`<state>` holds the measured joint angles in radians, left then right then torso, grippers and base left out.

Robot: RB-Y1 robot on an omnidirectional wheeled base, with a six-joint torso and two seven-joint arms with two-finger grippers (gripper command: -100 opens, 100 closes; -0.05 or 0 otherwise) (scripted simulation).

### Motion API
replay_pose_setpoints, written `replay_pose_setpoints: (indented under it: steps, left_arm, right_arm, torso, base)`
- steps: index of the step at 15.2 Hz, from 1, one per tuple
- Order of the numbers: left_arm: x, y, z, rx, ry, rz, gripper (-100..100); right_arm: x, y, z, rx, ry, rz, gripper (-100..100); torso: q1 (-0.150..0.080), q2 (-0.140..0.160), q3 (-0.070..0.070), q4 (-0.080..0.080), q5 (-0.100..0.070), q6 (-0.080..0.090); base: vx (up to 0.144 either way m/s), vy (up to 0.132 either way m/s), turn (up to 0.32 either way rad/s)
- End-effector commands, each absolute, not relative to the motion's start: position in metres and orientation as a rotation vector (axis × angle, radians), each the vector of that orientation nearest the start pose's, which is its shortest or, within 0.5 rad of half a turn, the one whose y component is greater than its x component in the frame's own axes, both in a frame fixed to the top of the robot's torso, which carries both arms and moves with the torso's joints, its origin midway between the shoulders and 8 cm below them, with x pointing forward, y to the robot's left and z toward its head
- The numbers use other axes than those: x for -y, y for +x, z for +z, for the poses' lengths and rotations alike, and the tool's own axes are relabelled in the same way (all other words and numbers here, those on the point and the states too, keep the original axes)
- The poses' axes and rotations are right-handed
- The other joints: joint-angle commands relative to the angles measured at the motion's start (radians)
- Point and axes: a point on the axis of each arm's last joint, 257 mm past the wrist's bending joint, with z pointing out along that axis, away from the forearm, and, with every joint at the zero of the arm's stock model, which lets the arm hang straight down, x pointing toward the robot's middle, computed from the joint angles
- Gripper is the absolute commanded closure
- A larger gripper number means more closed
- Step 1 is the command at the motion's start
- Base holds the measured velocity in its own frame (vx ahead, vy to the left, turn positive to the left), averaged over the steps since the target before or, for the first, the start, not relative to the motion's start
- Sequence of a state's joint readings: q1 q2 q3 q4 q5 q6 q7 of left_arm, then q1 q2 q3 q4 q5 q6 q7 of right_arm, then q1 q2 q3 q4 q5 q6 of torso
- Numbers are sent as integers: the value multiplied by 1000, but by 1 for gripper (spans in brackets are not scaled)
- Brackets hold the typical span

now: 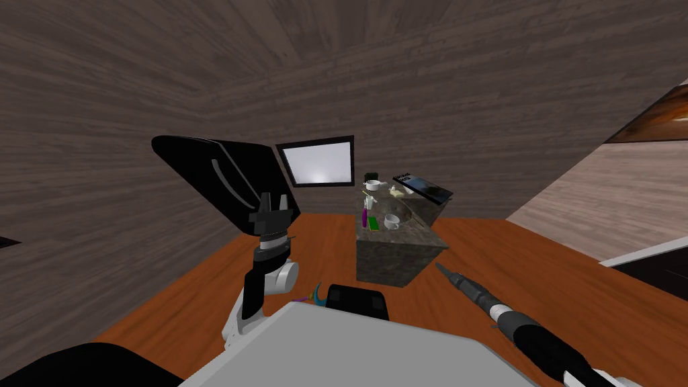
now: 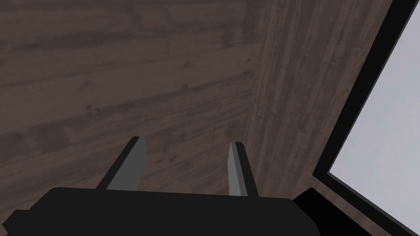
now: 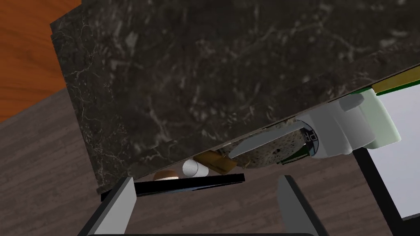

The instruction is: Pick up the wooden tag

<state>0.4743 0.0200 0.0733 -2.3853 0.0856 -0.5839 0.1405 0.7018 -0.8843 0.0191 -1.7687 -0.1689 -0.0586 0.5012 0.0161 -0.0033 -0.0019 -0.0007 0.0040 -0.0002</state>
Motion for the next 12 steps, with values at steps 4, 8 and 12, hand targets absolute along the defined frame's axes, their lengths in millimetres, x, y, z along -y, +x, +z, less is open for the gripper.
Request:
replay_pose_setpoints:
  steps: [4, 8, 12]
  left_arm:
    - [-296, 299, 93, -399, -545, -1474, 0]
    - [-297, 299, 93, -399, -545, -1474, 0]
    - [-297, 299, 93, -399, -545, -1474, 0]
  right_arm:
    - [514, 277, -355, -2161, 380, 38, -100]
    - [568, 249, -367, -2287, 300, -171, -100]
    - [619, 222, -369, -2387, 219, -367, -100]
  torso:
    - [3, -2, -1, 0, 0, 0]
    - [-1, -2, -1, 0, 0, 0]
    - [-2, -3, -2, -1, 0, 0]
  base:
    - [57, 230, 0]
    - [61, 199, 10]
    - [67, 196, 19]
